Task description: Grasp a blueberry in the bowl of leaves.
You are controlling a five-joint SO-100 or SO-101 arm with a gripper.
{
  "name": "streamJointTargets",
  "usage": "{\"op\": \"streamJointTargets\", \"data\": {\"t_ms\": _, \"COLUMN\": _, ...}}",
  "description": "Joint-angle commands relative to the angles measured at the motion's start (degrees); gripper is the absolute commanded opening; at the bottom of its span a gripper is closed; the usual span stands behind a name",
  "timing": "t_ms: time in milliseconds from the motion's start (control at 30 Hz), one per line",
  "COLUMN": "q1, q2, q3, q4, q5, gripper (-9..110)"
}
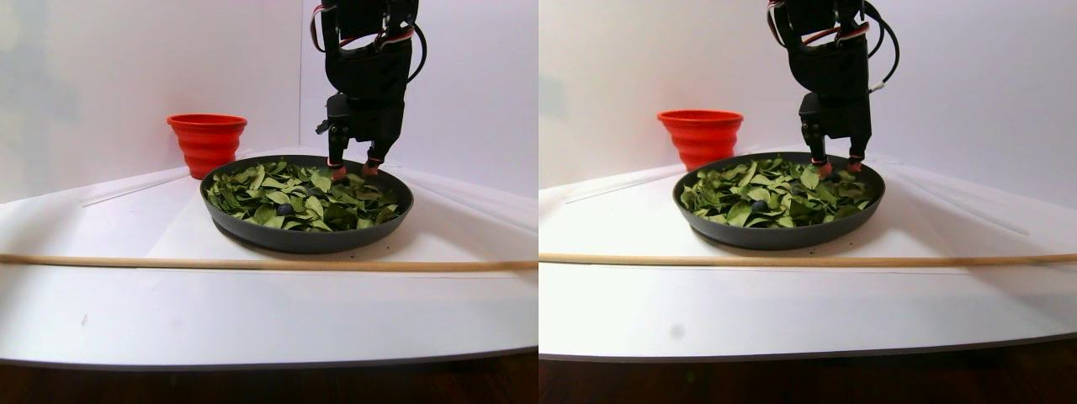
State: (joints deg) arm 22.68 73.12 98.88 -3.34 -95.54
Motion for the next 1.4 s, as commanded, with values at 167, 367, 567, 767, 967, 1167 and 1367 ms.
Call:
{"op": "streamJointTargets", "data": {"t_ms": 167, "q1": -0.2, "q2": 5.6, "q3": -5.4, "q4": 0.0, "q5": 2.3, "gripper": 20}}
{"op": "streamJointTargets", "data": {"t_ms": 367, "q1": -0.2, "q2": 3.5, "q3": -6.2, "q4": -1.7, "q5": 3.3, "gripper": 20}}
{"op": "streamJointTargets", "data": {"t_ms": 567, "q1": -0.4, "q2": 1.1, "q3": -7.2, "q4": -3.4, "q5": 4.3, "gripper": 20}}
{"op": "streamJointTargets", "data": {"t_ms": 767, "q1": -0.7, "q2": -0.4, "q3": -7.4, "q4": -4.2, "q5": 5.7, "gripper": 20}}
{"op": "streamJointTargets", "data": {"t_ms": 967, "q1": -0.7, "q2": -2.4, "q3": -7.4, "q4": -6.1, "q5": 6.4, "gripper": 20}}
{"op": "streamJointTargets", "data": {"t_ms": 1167, "q1": -0.8, "q2": -3.6, "q3": -8.4, "q4": -6.2, "q5": 8.2, "gripper": 21}}
{"op": "streamJointTargets", "data": {"t_ms": 1367, "q1": -1.1, "q2": -4.7, "q3": -9.8, "q4": -6.6, "q5": 10.9, "gripper": 21}}
